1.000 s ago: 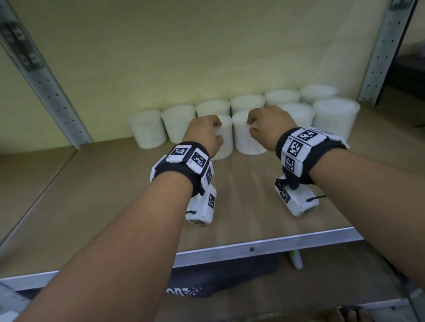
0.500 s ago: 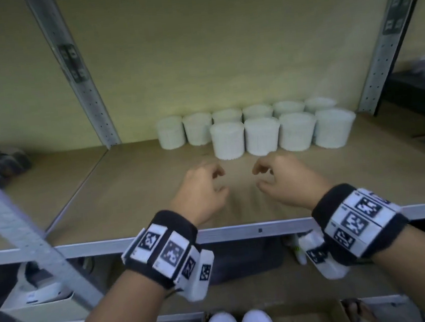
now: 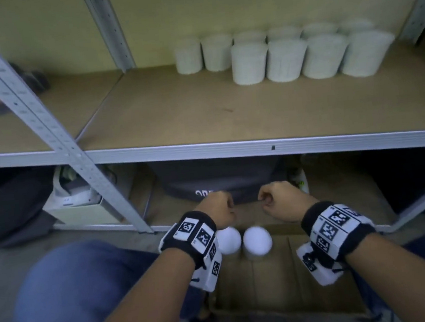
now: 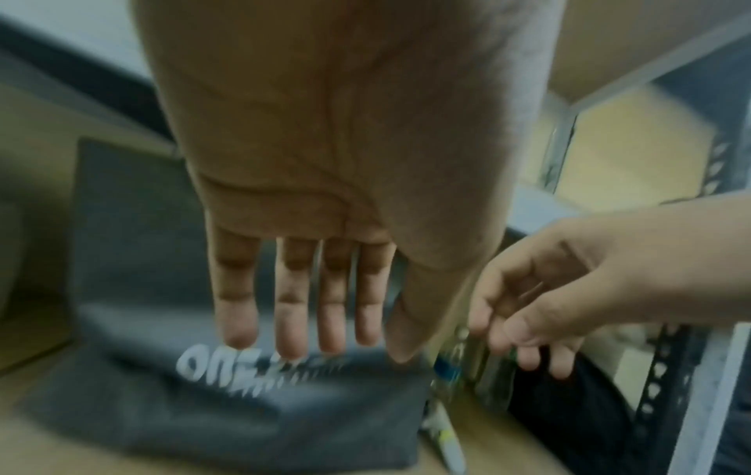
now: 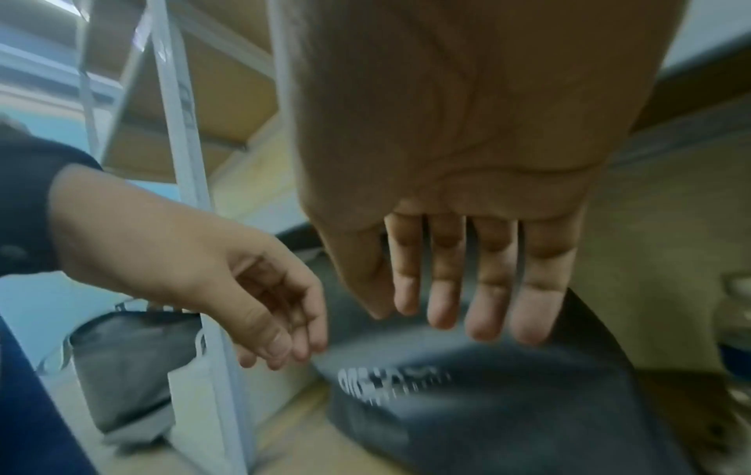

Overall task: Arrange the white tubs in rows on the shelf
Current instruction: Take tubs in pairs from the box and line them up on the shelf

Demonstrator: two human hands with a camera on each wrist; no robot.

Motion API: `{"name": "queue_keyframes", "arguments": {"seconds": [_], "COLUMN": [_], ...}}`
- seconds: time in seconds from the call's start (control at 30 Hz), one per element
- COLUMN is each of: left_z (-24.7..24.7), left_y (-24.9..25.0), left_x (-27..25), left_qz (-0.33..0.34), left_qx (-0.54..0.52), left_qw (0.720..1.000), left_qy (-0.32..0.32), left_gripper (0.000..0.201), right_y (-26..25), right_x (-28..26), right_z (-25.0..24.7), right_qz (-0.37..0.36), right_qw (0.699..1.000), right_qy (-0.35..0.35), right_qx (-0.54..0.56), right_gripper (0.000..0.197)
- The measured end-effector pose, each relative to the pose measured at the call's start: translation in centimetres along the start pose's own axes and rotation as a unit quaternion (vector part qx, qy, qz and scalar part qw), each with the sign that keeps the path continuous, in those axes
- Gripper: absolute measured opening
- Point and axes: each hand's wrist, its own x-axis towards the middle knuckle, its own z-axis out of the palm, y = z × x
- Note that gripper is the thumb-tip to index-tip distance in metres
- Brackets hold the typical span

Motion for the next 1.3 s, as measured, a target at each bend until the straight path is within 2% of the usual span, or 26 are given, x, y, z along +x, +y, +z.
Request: {"name": "queue_keyframes", "arguments": {"seconds": [0.17, 0.3, 0.4, 0.53, 0.63, 0.87, 0.93, 1.03, 1.07, 1.17, 1.3], "left_z": [5.0, 8.3, 10.2, 12.4, 14.0, 18.1, 19.0, 19.4, 19.4, 19.0, 17.8], "left_y": [-3.2, -5.0, -6.1, -7.1, -7.7, -9.5, -9.7, -9.3, -9.2, -9.1, -8.9], "left_x": [2.1, 3.8, 4.9, 6.6, 8.1, 9.4, 9.5, 9.6, 9.5, 9.6, 9.5], "left_qz": [-0.055, -0.079, -0.092, -0.112, -0.124, -0.114, -0.115, -0.107, -0.111, -0.126, -0.153], "left_qx": [0.03, 0.048, 0.065, 0.098, 0.102, 0.182, 0.198, 0.241, 0.237, 0.2, 0.15], "left_qw": [0.996, 0.989, 0.984, 0.979, 0.977, 0.971, 0.969, 0.964, 0.964, 0.968, 0.972], "left_qy": [-0.059, -0.112, -0.138, -0.142, -0.141, -0.105, -0.088, -0.046, -0.045, -0.089, -0.093], "left_gripper": [0.033, 0.046, 0.058, 0.07, 0.072, 0.075, 0.071, 0.055, 0.054, 0.074, 0.074], "right_y": [3.2, 5.6, 6.8, 7.3, 7.4, 7.4, 7.4, 7.3, 7.3, 7.1, 6.6], "right_x": [2.0, 3.9, 5.0, 6.1, 7.1, 8.5, 8.7, 8.8, 8.8, 8.8, 8.3], "right_z": [5.4, 8.3, 10.7, 14.3, 16.5, 19.4, 20.0, 20.6, 20.7, 20.4, 18.8], "right_qz": [0.045, 0.091, 0.104, 0.109, 0.108, 0.13, 0.141, 0.147, 0.146, 0.141, 0.144], "right_qw": [0.996, 0.988, 0.982, 0.976, 0.975, 0.974, 0.971, 0.968, 0.969, 0.972, 0.969], "right_qy": [-0.077, -0.121, -0.156, -0.187, -0.191, -0.182, -0.188, -0.194, -0.193, -0.184, -0.196], "right_qx": [-0.017, -0.019, -0.033, -0.033, -0.04, -0.037, -0.05, -0.058, -0.054, -0.05, -0.039], "right_gripper": [0.03, 0.03, 0.046, 0.069, 0.076, 0.076, 0.08, 0.088, 0.088, 0.081, 0.074]}}
